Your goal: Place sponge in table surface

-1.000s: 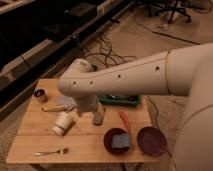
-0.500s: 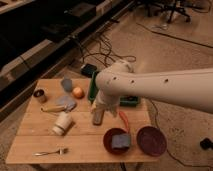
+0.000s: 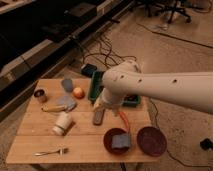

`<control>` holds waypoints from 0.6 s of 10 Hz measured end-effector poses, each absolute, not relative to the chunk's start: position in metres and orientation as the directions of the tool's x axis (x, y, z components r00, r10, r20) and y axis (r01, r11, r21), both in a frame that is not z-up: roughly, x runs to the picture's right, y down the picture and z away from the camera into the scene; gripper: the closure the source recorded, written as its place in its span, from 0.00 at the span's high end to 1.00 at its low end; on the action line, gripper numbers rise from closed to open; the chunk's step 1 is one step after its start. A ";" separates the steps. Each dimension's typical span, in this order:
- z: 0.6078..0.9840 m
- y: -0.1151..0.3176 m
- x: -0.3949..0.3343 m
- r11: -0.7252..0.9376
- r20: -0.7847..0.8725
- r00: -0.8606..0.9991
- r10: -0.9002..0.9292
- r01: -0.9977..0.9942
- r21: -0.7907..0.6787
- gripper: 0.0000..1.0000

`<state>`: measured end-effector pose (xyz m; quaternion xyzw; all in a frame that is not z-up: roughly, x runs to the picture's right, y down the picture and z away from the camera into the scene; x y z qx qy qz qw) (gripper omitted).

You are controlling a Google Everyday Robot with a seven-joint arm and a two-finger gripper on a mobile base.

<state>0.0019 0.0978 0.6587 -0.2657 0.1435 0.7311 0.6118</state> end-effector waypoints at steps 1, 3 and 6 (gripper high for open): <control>0.660 0.101 0.005 -0.184 -0.572 -0.099 0.814 -0.979 -0.093 0.65; 0.661 0.106 0.009 -0.187 -0.583 -0.103 0.806 -0.979 -0.085 0.65; 0.656 0.116 0.020 -0.229 -0.580 -0.111 0.807 -0.964 -0.134 0.65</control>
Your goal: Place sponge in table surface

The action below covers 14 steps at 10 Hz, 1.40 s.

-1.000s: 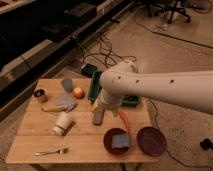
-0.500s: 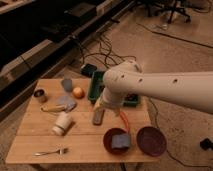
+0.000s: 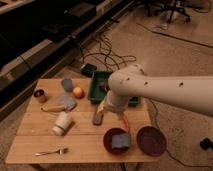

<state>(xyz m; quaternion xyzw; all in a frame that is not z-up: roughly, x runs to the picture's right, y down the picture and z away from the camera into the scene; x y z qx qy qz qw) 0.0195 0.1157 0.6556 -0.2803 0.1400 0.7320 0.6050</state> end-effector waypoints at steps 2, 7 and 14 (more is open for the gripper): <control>0.649 0.119 0.023 -0.242 -0.585 -0.108 0.804 -0.958 -0.156 0.65; 0.630 0.136 0.026 -0.250 -0.671 -0.071 0.738 -0.953 -0.174 0.65; 0.622 0.150 0.044 -0.233 -0.682 -0.151 0.715 -0.972 -0.029 0.65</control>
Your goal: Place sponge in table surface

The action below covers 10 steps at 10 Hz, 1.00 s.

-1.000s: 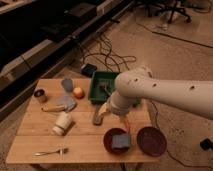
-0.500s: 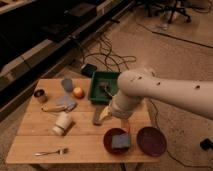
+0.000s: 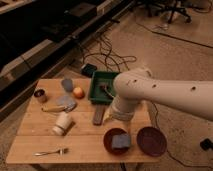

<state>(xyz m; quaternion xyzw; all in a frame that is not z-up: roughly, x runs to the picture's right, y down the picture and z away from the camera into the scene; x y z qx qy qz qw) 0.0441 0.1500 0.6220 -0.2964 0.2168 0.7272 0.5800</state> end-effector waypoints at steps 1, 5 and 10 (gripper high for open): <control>0.622 0.150 0.045 -0.235 -0.682 -0.154 0.715 -0.972 -0.027 0.65; 0.622 0.148 0.046 -0.241 -0.681 -0.168 0.712 -0.971 -0.012 0.65; 0.628 0.139 0.100 -0.316 -0.656 -0.305 0.691 -0.943 0.105 0.65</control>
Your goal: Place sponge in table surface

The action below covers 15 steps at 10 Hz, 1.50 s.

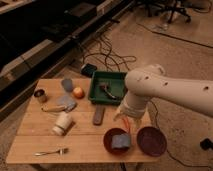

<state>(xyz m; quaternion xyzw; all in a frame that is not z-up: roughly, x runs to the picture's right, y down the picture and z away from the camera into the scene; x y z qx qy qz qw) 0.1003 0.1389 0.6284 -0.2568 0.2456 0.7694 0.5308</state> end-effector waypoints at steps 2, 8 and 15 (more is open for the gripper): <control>0.633 0.151 0.125 -0.314 -0.666 -0.277 0.693 -0.947 0.067 0.65; 0.669 0.174 0.138 -0.321 -0.680 -0.220 0.700 -0.947 -0.023 0.65; 0.706 0.189 0.130 -0.301 -0.691 -0.175 0.702 -0.951 -0.065 0.65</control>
